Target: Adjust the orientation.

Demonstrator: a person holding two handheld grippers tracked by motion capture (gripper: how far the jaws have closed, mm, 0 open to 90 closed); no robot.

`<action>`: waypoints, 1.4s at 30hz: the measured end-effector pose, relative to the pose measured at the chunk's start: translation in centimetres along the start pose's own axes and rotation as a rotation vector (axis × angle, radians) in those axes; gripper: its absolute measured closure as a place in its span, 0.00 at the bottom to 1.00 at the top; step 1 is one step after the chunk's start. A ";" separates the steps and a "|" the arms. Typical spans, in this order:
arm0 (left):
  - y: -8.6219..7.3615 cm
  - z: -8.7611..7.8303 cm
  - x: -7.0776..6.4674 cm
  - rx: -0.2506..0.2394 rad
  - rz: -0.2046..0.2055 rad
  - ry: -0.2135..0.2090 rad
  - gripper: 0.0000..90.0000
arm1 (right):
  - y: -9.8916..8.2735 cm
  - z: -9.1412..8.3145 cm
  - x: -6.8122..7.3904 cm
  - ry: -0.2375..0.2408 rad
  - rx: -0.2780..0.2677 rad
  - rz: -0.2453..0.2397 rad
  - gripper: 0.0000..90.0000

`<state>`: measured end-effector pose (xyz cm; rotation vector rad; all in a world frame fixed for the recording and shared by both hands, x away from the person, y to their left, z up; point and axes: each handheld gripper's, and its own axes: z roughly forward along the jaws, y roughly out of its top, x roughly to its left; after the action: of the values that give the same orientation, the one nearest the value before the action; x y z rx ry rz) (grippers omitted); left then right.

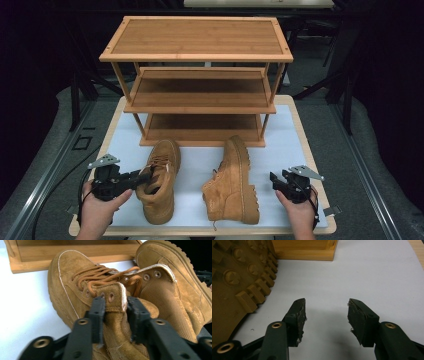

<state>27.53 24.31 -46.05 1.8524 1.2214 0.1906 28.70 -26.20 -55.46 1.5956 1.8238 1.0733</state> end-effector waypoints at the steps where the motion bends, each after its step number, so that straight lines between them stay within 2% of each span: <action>1: 0.1 0.0 0.0 0.009 0.014 0.010 0.82 | 0.0 0.0 0.0 0.002 -0.001 0.002 0.53; 4: 0.6 -0.2 0.1 0.046 0.044 0.028 0.86 | 0.0 -0.1 -0.1 0.003 -0.005 0.005 0.53; 5: 0.9 -0.4 0.2 0.062 0.073 0.052 0.87 | 0.0 -0.1 -0.1 0.002 -0.005 0.007 0.53; 6: 1.0 -0.5 0.2 0.064 0.086 0.067 0.88 | 0.0 -0.1 -0.2 0.002 -0.014 0.011 0.53; 11: 2.1 -0.9 1.5 0.115 0.104 0.079 0.88 | 0.0 -0.1 -0.2 0.004 -0.006 0.017 0.53; 15: 2.9 -0.9 1.7 0.160 0.136 0.106 0.88 | 0.0 -0.1 -0.2 0.010 -0.003 0.018 0.54; 19: 3.7 -0.6 1.5 0.241 0.163 0.130 0.86 | 0.0 0.0 -0.1 0.012 0.007 0.014 0.54; 20: 4.0 -0.5 1.3 0.269 0.158 0.141 0.85 | 0.0 0.1 -0.1 0.016 -0.006 0.017 0.54; 25: 5.7 0.2 0.7 0.406 0.155 0.174 0.81 | 0.0 0.1 -0.1 0.018 -0.003 0.018 0.54; 28: 6.3 0.3 0.6 0.457 0.145 0.182 0.80 | 0.0 0.0 -0.2 0.015 0.013 0.019 0.54; 35: 6.7 1.2 1.0 0.607 0.047 0.194 0.78 | -0.1 0.1 -0.2 0.021 -0.001 0.025 0.54; 42: 6.9 1.5 1.2 0.696 -0.013 0.198 0.77 | -0.1 0.1 -0.3 0.023 0.011 0.025 0.54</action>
<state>33.56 23.48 -42.28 2.4594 1.5671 -0.0774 28.78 -26.46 -55.59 1.6225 1.8327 1.0984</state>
